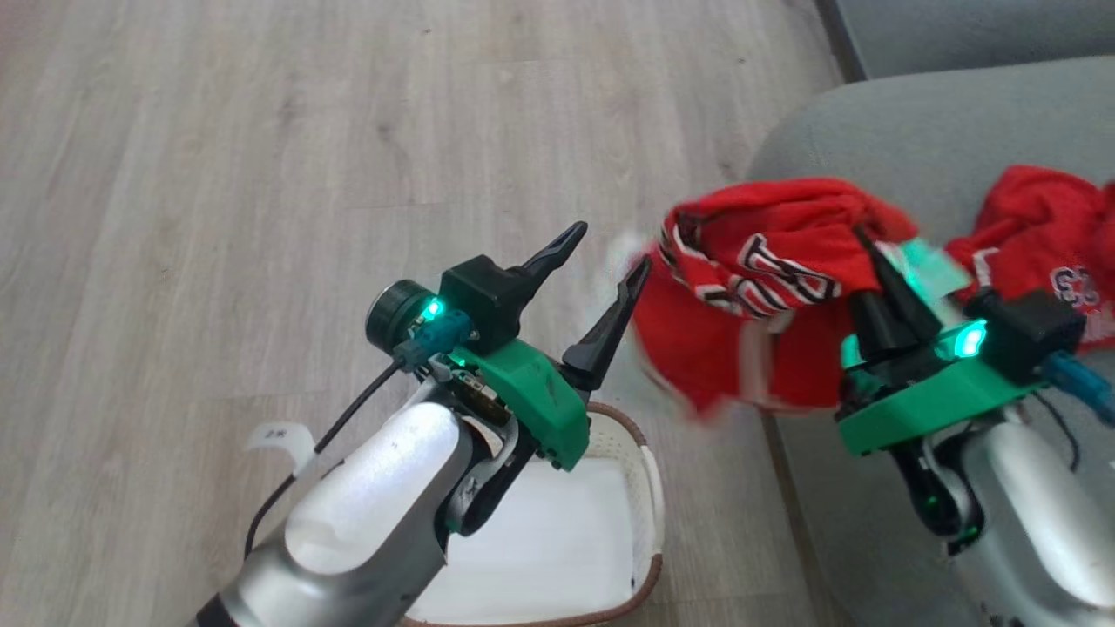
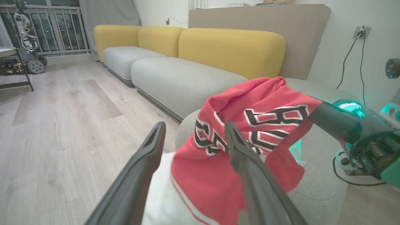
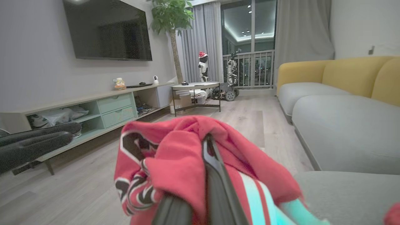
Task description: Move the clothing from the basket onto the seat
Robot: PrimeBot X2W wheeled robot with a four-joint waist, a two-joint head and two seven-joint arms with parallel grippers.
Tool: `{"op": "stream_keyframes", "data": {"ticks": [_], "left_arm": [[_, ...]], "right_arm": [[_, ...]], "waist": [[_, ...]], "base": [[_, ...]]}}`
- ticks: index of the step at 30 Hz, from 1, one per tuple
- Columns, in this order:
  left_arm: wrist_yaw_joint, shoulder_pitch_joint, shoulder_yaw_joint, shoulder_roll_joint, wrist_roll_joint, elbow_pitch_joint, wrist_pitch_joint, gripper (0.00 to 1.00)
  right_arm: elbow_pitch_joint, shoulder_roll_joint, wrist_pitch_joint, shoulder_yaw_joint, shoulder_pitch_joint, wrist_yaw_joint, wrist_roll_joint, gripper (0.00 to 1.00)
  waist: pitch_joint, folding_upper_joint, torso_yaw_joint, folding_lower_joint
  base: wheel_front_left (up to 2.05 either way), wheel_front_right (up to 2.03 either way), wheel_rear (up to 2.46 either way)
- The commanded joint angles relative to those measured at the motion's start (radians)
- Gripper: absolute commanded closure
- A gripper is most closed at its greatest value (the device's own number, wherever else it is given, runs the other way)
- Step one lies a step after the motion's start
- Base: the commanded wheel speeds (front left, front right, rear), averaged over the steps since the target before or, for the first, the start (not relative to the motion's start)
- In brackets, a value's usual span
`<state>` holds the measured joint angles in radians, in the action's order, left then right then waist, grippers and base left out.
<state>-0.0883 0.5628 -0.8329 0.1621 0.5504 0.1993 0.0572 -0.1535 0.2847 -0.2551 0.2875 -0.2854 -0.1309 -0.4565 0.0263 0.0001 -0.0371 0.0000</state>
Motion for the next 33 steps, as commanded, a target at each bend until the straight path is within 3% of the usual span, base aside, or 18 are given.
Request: {"op": "stream_keyframes", "data": {"ticks": [1,24,33], "left_arm": [[0.000,0.025,0.033,0.014,0.000,-0.034,0.015,0.00],[0.013,0.055,-0.009,0.003,-0.032,0.039,0.068,0.00],[0.021,0.064,-0.017,-0.014,-0.026,0.082,0.087,0.00]], "right_arm": [[0.048,0.017,-0.007,-0.002,-0.013,0.000,0.013,1.00],[0.221,0.072,-0.007,-0.131,0.022,0.000,-0.001,1.00],[0.251,0.074,-0.007,-0.143,0.025,0.000,-0.005,1.00]], "waist": [[0.001,-0.0001,-0.027,0.0000],[0.050,-0.0001,-0.386,0.0000],[0.059,-0.0001,-0.469,0.0000]], "base": [[0.00,0.00,0.00],[0.00,0.00,0.00],[0.00,0.00,0.00]]}}
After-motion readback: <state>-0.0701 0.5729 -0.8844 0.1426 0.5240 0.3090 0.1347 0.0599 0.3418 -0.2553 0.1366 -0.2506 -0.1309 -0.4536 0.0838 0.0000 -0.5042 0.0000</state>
